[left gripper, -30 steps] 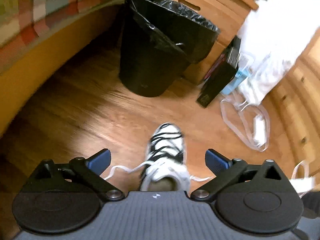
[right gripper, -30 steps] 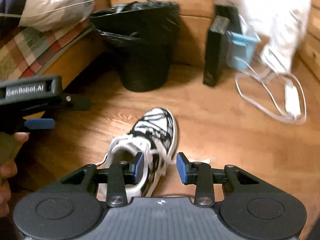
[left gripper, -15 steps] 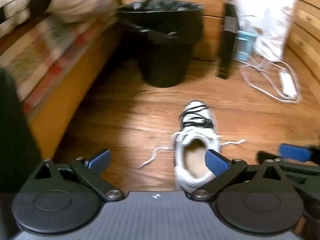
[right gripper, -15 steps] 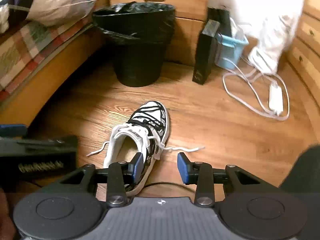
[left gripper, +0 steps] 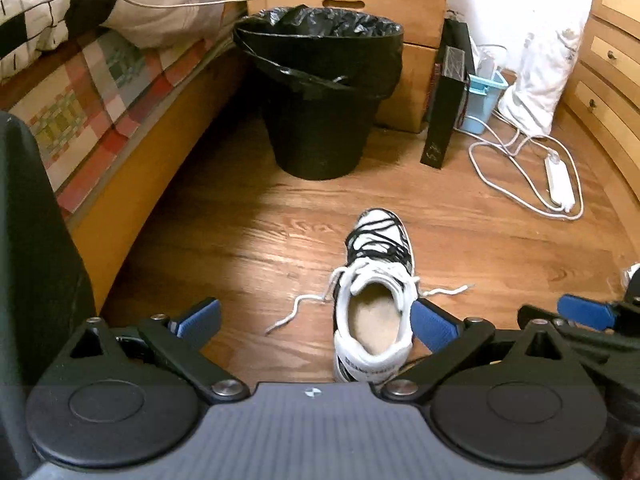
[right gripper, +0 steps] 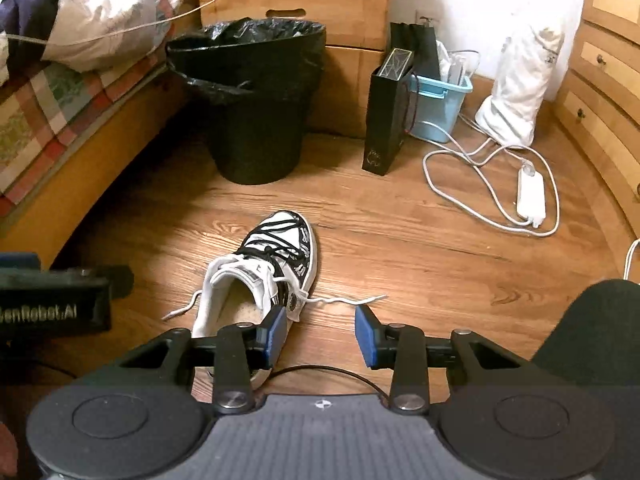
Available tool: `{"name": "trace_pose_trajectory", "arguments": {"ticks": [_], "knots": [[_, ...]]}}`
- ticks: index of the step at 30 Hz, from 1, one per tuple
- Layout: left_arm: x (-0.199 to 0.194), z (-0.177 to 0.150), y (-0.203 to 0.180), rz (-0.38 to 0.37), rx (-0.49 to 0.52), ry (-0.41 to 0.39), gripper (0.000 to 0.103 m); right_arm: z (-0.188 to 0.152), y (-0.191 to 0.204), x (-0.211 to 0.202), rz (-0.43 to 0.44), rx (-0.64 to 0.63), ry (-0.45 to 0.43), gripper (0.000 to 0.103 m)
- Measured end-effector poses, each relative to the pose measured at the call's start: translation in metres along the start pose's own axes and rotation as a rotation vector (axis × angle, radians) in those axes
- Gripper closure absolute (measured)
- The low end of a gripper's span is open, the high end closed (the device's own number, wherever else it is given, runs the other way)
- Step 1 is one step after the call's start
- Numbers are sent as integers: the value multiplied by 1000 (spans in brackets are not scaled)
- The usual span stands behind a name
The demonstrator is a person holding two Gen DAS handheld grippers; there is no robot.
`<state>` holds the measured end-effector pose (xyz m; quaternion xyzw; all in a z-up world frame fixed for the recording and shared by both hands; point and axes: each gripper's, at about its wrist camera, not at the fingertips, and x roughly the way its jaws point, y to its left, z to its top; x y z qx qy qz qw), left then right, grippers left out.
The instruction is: Lace up shoes with both hands
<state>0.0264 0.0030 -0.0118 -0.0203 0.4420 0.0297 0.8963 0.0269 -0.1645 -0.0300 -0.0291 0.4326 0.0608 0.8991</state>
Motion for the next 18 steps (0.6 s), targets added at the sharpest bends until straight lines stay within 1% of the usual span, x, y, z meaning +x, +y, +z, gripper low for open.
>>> {"name": "trace_pose_trajectory", "arguments": {"ticks": [2,5,9,11,15,18], "knots": [[-2,-2,-4,7,13,3,0,0,2,-1,0,-6,-2,61],[-4,-4,-8,-7,17,2,0,-3,4,-1,3,-24,-2,61],[-4,-6,-14,-3,28,8,0,-7,2,4,-2,-34,25,60],[-4,-6,-13,-1,25,8,0,-7,0,5,-3,-29,26,60],[0,-3,-14,11,18,36,0,-5,-1,3,-8,-29,19,60],[1,-3,-14,0,18,36,0,-5,-2,2,-11,-31,17,60]]}}
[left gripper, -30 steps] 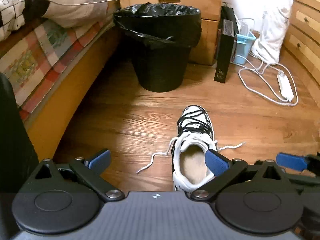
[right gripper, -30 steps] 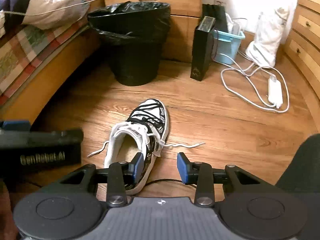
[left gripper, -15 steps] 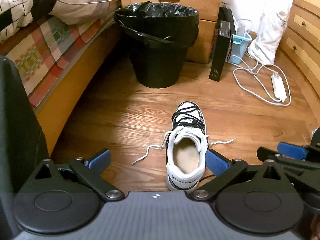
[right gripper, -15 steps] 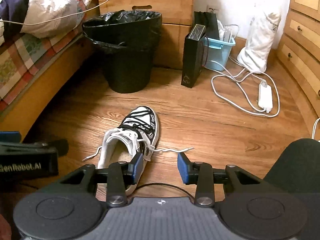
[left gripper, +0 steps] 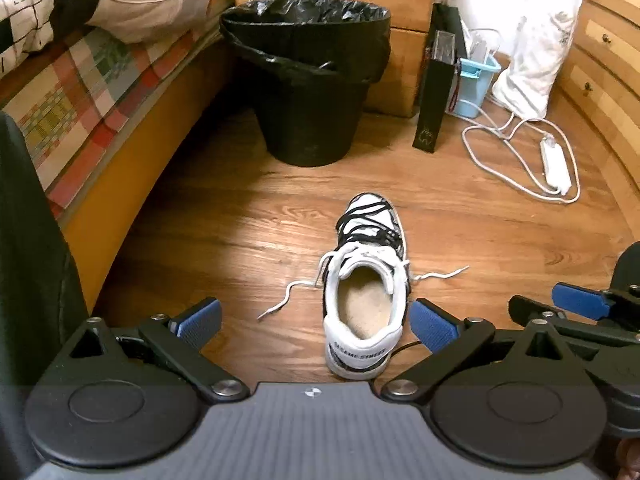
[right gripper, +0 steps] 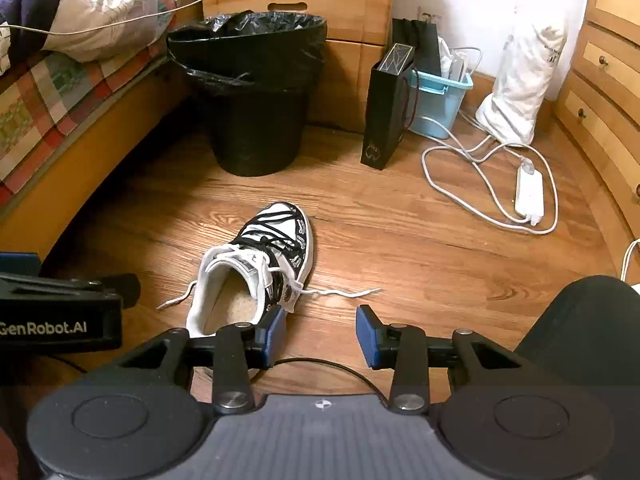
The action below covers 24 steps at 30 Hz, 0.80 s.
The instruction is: Lace up shoes with both hands
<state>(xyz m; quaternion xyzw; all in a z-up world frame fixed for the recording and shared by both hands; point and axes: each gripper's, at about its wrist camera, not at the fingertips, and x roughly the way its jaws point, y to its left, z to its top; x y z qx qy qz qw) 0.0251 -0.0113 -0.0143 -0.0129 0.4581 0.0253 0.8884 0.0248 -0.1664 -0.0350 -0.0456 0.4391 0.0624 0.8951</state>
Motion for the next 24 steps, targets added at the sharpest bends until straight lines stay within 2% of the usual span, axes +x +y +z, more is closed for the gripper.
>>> {"name": "trace_pose_trajectory", "arguments": {"ticks": [11,24], "knots": [[6,-4,-2,-6,3,25,0,-6,-8,7,-21,1,11,60],[17,-3,1,1,20,65,0,-5,-6,9,-2,3,19,59]]}}
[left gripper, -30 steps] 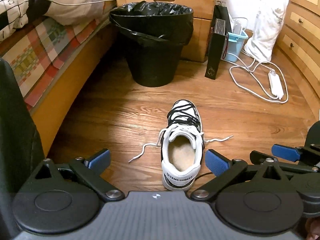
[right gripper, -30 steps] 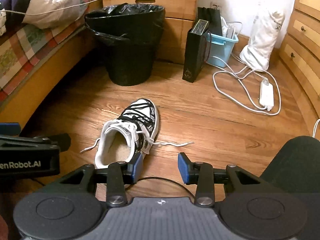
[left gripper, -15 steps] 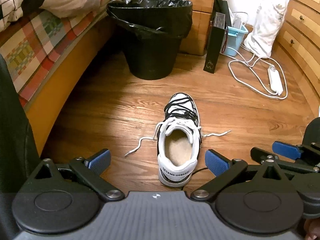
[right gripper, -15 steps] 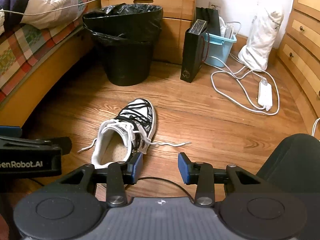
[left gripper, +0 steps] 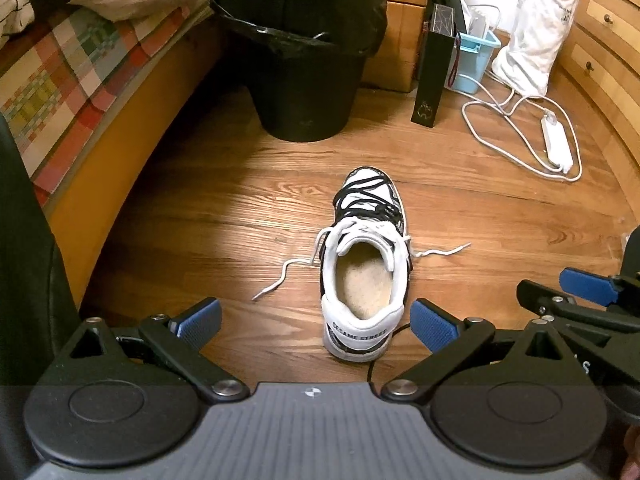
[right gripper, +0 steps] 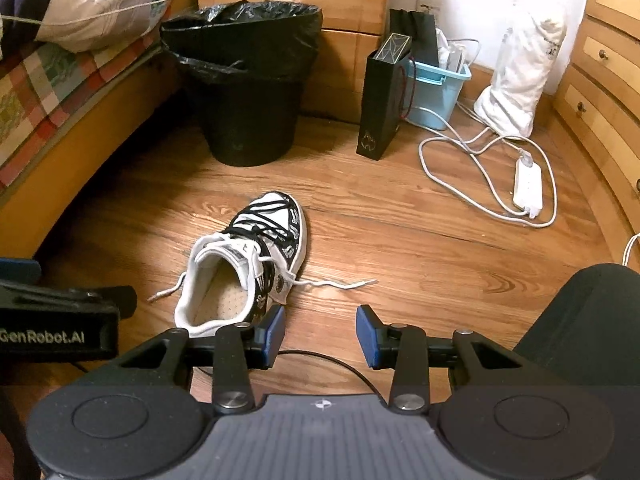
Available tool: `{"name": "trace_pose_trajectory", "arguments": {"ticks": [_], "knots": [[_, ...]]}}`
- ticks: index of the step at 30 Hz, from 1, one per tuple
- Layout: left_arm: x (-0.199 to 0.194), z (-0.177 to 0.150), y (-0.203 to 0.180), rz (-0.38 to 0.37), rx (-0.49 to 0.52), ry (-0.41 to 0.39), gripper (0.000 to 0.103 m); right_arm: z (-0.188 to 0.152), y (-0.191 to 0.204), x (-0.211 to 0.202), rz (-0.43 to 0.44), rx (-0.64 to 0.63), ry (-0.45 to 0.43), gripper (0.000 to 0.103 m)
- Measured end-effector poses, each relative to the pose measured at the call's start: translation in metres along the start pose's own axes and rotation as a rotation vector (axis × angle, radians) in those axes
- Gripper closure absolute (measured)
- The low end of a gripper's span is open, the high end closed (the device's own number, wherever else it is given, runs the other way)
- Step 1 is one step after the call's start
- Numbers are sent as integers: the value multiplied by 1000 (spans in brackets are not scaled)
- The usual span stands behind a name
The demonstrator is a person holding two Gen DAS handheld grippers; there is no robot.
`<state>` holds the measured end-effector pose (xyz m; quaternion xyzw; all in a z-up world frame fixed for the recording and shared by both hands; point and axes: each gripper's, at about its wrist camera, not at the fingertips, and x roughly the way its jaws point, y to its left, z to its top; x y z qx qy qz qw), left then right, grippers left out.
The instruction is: Lace up shoes with both hands
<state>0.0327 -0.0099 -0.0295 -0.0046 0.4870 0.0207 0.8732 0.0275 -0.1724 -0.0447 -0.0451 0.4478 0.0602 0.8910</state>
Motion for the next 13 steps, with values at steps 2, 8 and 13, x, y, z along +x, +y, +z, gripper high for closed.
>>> {"name": "trace_pose_trajectory", "arguments": {"ticks": [2,8,13], "knots": [[2,1,3,4,-8,4,0,0,2,2,3,-4,2,59],[3,1,5,12,-15,7,0,1,6,4,10,-22,3,59],[4,2,5,9,-18,-1,0,2,4,5,4,-21,8,59]]}}
